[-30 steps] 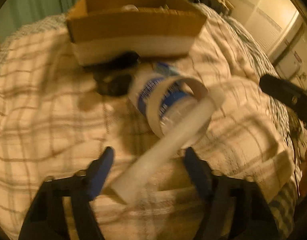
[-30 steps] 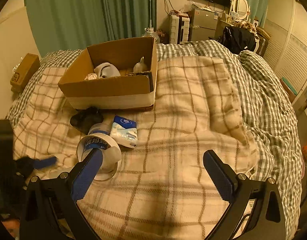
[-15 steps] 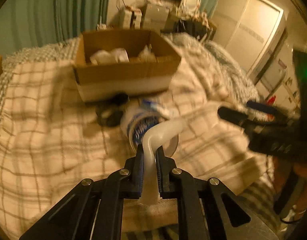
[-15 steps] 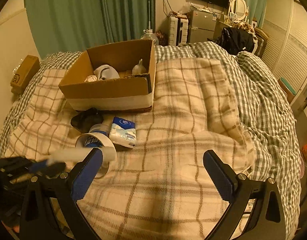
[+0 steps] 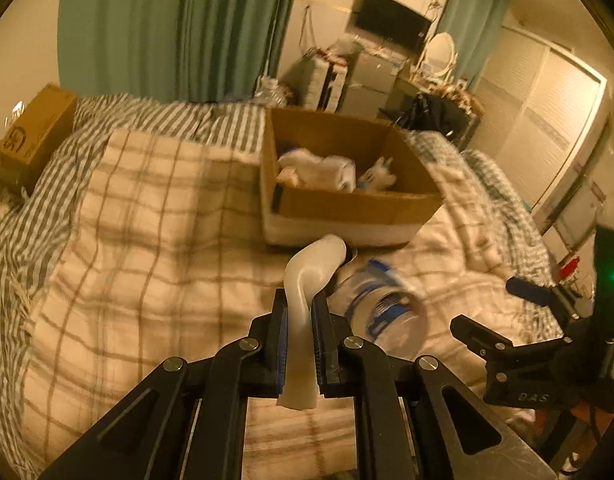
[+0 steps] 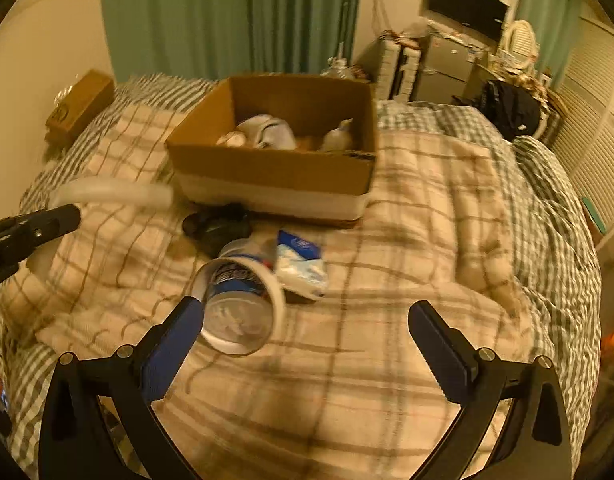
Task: Organize objects
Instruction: 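Grasp the white plastic tube with the left tool, then grasp the tape roll by its rim with the right tool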
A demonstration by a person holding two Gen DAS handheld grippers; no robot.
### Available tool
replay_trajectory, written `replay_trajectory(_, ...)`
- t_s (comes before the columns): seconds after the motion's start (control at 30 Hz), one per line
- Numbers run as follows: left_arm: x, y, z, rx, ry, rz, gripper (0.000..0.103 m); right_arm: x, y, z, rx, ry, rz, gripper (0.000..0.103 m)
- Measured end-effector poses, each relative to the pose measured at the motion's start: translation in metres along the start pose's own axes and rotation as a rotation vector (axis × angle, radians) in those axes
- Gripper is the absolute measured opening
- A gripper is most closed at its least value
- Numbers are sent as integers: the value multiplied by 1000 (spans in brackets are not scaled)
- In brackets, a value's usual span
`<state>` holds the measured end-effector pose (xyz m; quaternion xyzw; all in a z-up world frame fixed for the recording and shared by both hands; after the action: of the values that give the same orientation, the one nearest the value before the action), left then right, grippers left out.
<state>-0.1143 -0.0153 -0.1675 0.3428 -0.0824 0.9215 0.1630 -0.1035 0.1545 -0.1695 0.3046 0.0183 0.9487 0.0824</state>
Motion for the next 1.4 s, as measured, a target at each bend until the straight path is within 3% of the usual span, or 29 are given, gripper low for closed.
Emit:
replay_trajectory(0.2,-26,9,-29,-16,74,32,10,-11,30,-32,12,87,59,103)
replay_trajectory(0.37,-31,11,-36,-38,86,55,10,-17,44,-59,11,148,65,103)
replay_trajectory(0.53,-36,11,-44,-61,105,70,10,-25,44,-85,-66,201,66,103)
replay_trajectory(0.7,-40,9,-51,-66,129,73,10,-35,38,-102,-66,260,33,103)
replay_trajectory(0.87,-39,7,-49,-60,131,64,10,-35,36,-98,-45,247,10,101)
replay_trajectory(1.03,-37,4,-41,-48,123,51,10,-37,38,-88,-12,230,13,80)
replay_trajectory(1.4,-21,-9,-4,-29,76,26,10,-6,38,-26,50,67,2,80)
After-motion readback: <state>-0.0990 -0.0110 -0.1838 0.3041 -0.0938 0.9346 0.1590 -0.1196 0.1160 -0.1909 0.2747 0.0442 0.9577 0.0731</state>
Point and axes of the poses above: each gripper's, at about its wrist camera, not at the fingertips, and z roughly against the way its jaws point, y to its left, x to its top, the point moved 8 cm from there along -z, roughly the way its jaws point, and after that the axes turned 14 degrees about -z, right-handed, at the moved point
